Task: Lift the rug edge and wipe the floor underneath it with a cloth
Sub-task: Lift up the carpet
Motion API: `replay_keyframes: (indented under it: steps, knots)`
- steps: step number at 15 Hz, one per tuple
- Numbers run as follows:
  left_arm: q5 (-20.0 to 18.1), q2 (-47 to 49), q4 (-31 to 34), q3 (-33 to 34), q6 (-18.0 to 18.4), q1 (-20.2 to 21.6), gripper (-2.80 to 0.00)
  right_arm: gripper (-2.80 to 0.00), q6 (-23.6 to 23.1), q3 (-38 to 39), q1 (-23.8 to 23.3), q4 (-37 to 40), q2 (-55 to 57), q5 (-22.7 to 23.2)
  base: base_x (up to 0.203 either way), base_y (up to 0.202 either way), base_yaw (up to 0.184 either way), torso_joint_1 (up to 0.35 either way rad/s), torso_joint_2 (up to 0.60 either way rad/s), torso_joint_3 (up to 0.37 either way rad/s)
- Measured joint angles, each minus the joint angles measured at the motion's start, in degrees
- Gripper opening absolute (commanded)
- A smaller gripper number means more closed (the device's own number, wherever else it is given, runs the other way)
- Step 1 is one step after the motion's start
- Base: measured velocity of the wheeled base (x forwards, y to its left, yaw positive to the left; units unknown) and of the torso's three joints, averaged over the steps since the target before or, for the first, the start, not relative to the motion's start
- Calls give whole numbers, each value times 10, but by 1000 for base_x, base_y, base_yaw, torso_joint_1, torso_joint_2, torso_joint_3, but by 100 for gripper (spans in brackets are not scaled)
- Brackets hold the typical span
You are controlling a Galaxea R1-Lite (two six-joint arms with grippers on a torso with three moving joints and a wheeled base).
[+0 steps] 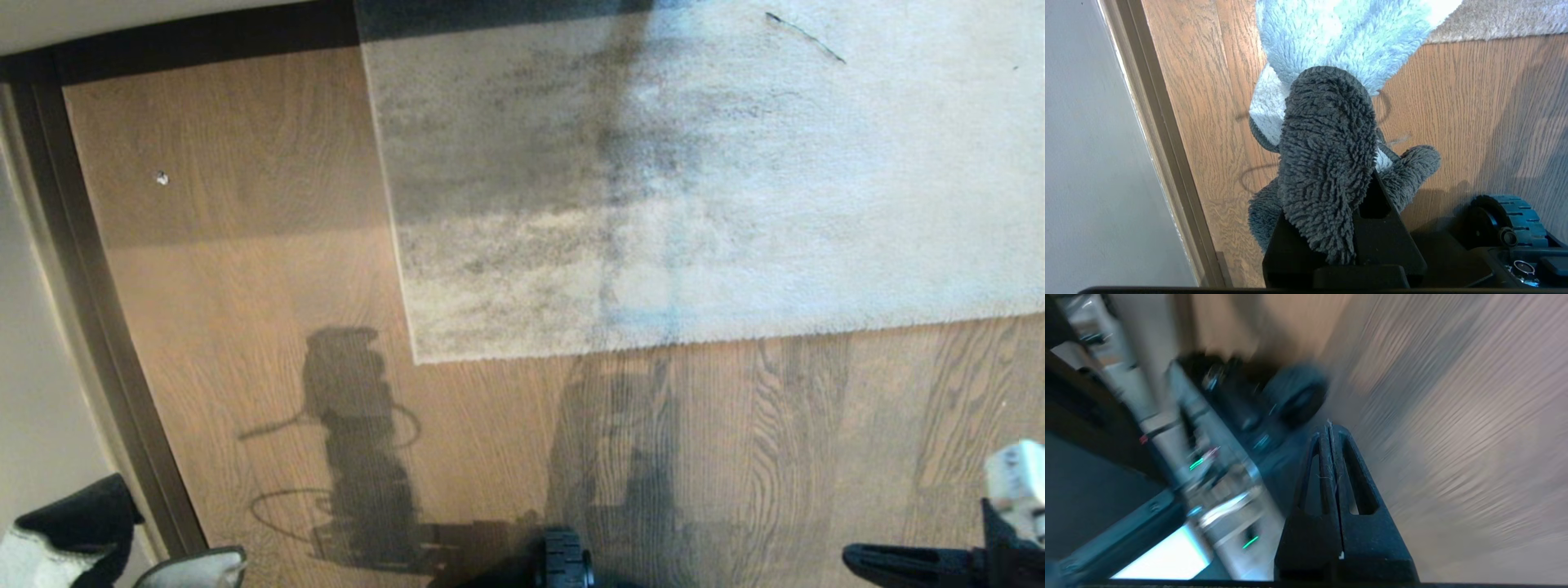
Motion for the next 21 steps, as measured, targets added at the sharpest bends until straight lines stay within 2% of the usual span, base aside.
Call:
replay_keyframes:
  steps: [2, 5, 6, 8, 9, 13, 16, 18, 21]
  knots:
    - [0, 0, 0, 0, 0, 0, -280, -280, 57, 1, 6, -5, 83, -11, 0, 0, 0, 0, 0, 0]
    - [0, 0, 0, 0, 0, 0, -280, -280, 192, 7, 18, -23, 177, -19, 0, 0, 0, 0, 0, 0]
    - [0, 0, 0, 0, 0, 0, -280, 0, 228, 8, 24, -41, 203, -21, 0, 0, 0, 0, 0, 0]
    - [0, 0, 0, 0, 0, 0, -280, 0, 294, 7, 41, -98, 258, -42, 0, 0, 0, 0, 0, 0]
    - [0, 0, 0, 0, 0, 0, -280, 0, 325, 4, 53, -127, 283, -67, 0, 0, 0, 0, 0, 0]
    - [0, 0, 0, 0, 0, 0, -280, 0, 511, -71, 145, -235, 382, -230, 0, 0, 0, 0, 0, 0]
    - [0, 0, 0, 0, 0, 0, -280, 0, 656, -170, 213, -233, 425, -348, 0, 0, 0, 0, 0, 0]
    - [0, 0, 0, 0, 0, 0, -280, 0, 754, -233, 241, -202, 442, -383, 0, 0, 0, 0, 0, 0]
    - [0, 0, 0, 0, 0, 0, -280, 0, 897, -293, 272, -181, 465, -391, 0, 0, 0, 0, 0, 0]
